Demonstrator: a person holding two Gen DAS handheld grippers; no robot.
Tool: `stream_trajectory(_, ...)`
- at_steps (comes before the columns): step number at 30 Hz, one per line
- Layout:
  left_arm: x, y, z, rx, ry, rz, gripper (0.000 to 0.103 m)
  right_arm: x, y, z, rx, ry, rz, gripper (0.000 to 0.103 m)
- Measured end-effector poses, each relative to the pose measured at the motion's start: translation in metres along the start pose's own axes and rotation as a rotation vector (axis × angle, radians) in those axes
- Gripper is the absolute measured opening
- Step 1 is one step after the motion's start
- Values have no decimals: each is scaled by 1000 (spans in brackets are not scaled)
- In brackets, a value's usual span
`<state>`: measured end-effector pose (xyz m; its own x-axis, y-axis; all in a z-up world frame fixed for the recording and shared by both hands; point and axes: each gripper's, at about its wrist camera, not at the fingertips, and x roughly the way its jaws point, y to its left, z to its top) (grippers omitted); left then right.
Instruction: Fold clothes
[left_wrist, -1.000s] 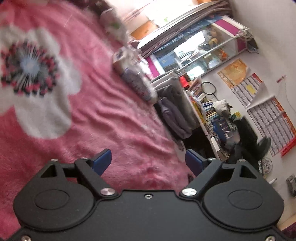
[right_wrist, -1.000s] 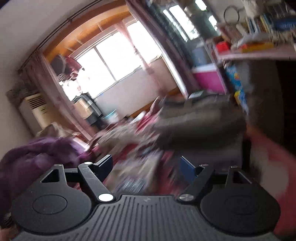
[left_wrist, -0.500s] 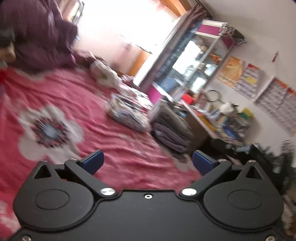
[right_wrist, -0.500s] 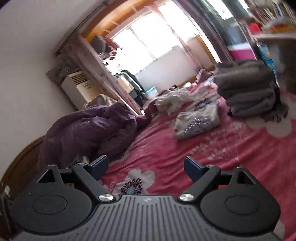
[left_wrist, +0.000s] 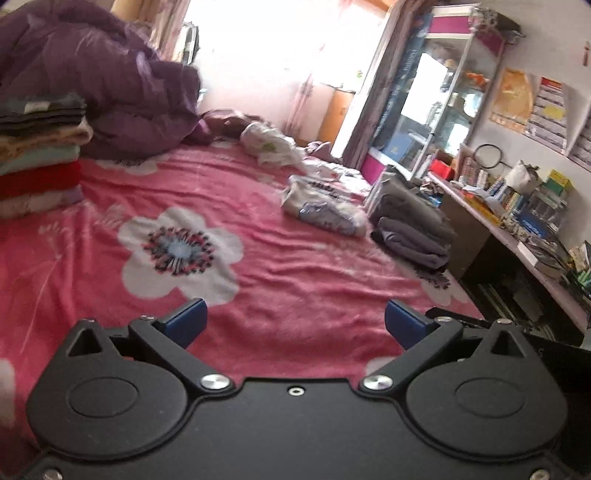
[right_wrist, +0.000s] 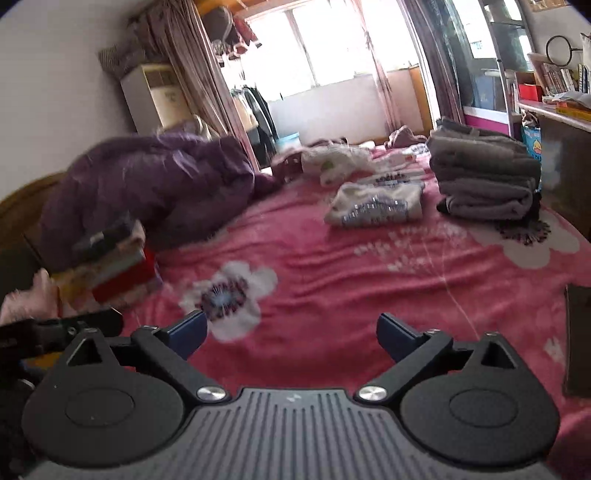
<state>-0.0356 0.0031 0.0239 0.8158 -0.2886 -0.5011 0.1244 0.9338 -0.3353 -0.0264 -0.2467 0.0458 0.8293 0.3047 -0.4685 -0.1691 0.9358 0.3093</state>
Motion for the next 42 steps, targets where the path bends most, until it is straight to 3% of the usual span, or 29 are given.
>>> stream_trajectory(6,0,6,-9,-1,29,51,103,14,-2,-10,-20,34,-31,103)
stream_trajectory(12,25,15,-31,-12,171,58,103,38,-16,-21,-15,71,-38,103)
stream_trajectory(20,54,40,-60,-128,251,119,103,78,-59,-64,146,166,73,103)
stream_trajectory(25,73,32,-63,-83,272,103,103,92,-74,-81,178,197,27,103)
stream_trajectory(28,83,3,-50,26,256,70,103,85,-74,-72,187,190,-24,103)
stream_trajectory(33,94,-56,-4,250,120,104,103,56,-59,-28,87,109,-128,103)
stream_trajectory(36,98,-77,27,273,28,92,103,44,-58,-4,54,71,-173,103)
stream_trajectory(42,102,-101,68,230,-21,24,103,22,-60,41,-6,-5,-251,103)
